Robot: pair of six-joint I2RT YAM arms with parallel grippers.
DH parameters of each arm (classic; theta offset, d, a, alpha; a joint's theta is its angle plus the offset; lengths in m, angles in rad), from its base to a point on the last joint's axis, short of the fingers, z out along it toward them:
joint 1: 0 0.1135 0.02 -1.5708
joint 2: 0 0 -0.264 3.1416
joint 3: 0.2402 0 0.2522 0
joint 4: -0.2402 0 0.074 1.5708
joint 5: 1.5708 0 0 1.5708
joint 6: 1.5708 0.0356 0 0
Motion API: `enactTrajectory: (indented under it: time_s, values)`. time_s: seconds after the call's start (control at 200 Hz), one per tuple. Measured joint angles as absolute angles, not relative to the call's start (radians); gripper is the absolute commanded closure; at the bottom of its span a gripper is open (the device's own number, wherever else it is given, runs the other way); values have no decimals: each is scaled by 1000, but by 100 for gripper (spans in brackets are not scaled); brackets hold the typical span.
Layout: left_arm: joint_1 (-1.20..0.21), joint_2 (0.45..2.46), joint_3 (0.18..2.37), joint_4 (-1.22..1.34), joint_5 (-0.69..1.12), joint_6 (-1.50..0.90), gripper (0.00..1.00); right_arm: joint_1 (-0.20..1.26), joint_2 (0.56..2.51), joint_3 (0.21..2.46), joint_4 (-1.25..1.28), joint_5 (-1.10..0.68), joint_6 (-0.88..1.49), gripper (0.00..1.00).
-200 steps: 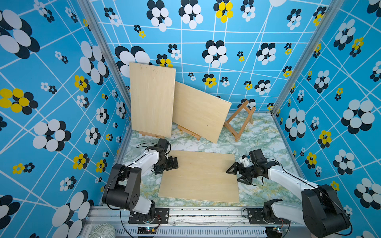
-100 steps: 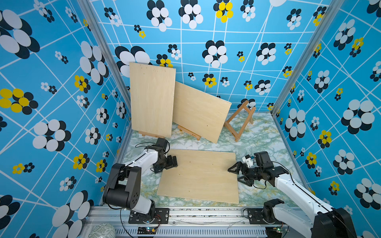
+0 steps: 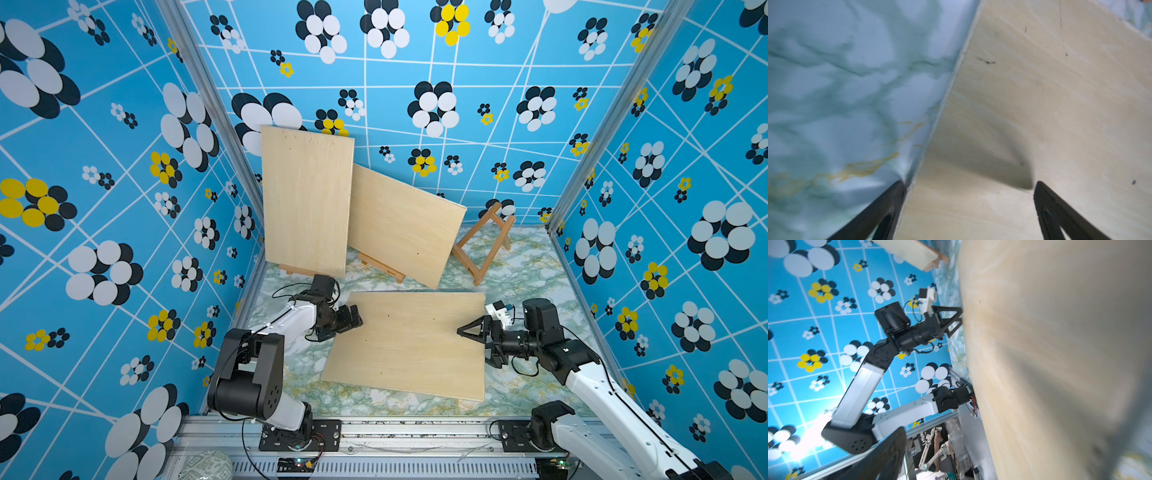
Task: Assemble the easel
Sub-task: Pick up the drawing board from the center of the board.
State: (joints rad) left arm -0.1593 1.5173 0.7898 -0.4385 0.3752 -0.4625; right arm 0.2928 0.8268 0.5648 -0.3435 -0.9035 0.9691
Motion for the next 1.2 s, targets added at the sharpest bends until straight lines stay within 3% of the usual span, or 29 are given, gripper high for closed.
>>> enactTrajectory:
  time_s: [0.225,0.545,0.865,0.955,1.2]
  values:
    - [-166,1518,775,-420,483,-464,1,297,793,641,-339,-954,1008,3]
    - [-178,1516,757,-425,567,-485,1,301,823,864,-672,-864,880,8]
    - [-188,1497,725,-387,604,-514,1,301,862,965,-784,-816,847,11]
    - [-199,1496,721,-382,607,-517,1,301,876,1007,-809,-804,841,15]
    - [-208,1488,708,-363,626,-541,1,316,947,1132,-939,-754,762,36]
